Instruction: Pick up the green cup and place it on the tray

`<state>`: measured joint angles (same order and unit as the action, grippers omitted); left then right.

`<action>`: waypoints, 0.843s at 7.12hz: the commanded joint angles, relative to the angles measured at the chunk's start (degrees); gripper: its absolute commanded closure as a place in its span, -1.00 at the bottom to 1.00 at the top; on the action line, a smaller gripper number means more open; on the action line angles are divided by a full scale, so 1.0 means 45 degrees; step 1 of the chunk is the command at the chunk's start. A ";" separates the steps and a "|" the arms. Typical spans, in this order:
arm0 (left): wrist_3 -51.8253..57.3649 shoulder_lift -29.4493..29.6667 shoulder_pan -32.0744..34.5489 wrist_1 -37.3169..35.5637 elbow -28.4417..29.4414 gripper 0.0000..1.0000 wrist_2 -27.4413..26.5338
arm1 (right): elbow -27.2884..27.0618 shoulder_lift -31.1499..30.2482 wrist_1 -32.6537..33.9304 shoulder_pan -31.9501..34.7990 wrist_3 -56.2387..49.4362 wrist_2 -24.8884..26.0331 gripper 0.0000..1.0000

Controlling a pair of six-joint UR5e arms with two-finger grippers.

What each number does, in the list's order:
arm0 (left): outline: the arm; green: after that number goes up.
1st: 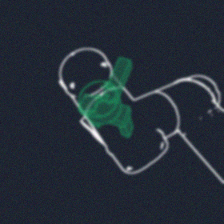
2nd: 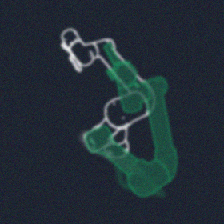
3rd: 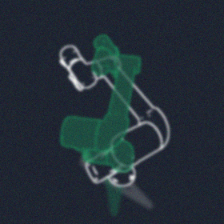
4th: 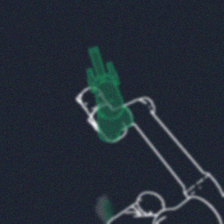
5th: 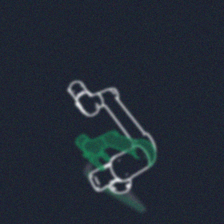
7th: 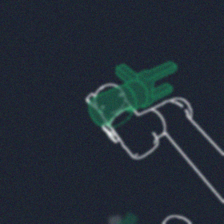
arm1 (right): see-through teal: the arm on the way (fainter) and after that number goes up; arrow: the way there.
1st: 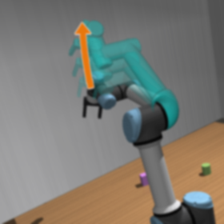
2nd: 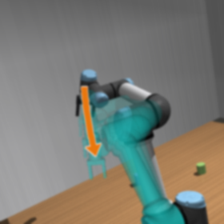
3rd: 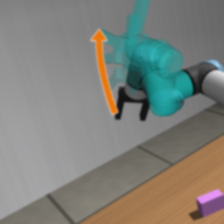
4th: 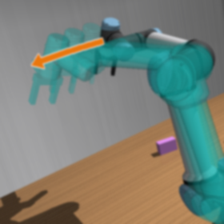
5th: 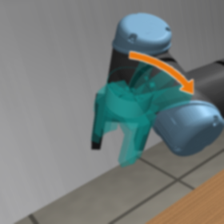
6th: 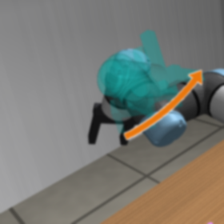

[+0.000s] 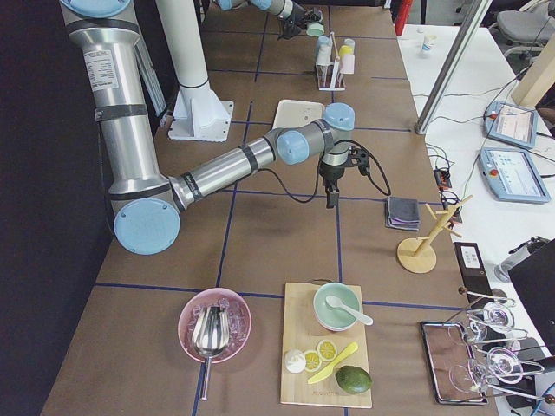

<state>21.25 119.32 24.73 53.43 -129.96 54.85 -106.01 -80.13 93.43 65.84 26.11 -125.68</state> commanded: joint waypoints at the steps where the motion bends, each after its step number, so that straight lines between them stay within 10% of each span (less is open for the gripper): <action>1: -0.3513 0.0008 -0.0008 0.1826 -0.0281 0.10 0.1787 | -0.0017 0.0013 -0.0019 0.0017 -0.0001 0.0000 -1.00; 6: -0.9948 -0.0012 -0.0047 0.8341 0.1234 0.23 0.2654 | -0.0017 0.0013 -0.0020 0.0114 -0.0001 0.0000 -1.00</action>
<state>-17.94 119.28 24.52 81.92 -127.89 66.48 -106.08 -80.07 93.35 66.17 26.10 -125.62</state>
